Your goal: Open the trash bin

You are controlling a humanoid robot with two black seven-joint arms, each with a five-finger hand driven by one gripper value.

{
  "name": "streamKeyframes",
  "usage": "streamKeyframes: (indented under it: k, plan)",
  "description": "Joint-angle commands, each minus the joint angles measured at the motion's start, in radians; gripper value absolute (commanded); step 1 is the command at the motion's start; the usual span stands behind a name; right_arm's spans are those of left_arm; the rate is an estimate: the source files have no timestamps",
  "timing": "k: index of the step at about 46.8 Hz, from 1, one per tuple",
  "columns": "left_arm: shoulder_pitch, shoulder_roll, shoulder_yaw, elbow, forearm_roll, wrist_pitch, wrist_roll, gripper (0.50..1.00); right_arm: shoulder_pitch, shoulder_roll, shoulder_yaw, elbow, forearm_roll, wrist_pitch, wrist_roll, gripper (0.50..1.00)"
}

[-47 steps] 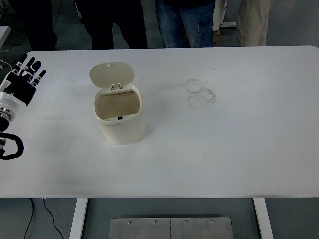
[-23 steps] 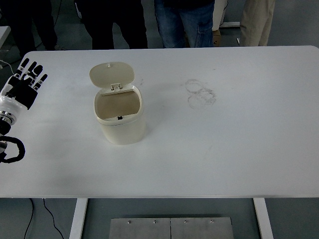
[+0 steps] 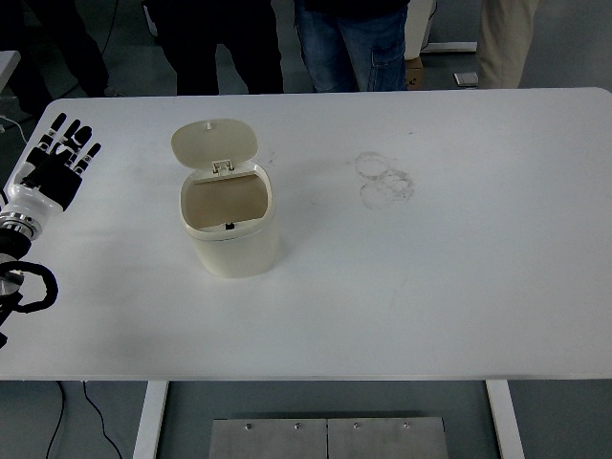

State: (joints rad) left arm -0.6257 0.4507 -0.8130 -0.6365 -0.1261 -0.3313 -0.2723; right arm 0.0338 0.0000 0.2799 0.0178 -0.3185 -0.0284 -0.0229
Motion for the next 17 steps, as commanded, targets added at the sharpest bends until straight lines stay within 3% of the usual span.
streamKeyframes:
  k: [1, 17]
  plan:
    - [-0.002, -0.012, 0.0, 0.0, 0.0, 0.001, 0.001, 1.0, 0.0, 0.0, -0.001, 0.001, 0.001, 0.001, 0.0, 0.989]
    - [-0.006, -0.02, 0.0, 0.0, 0.0, 0.003, -0.001, 1.0, 0.003, 0.0, 0.002, 0.001, 0.002, -0.001, 0.0, 0.989]
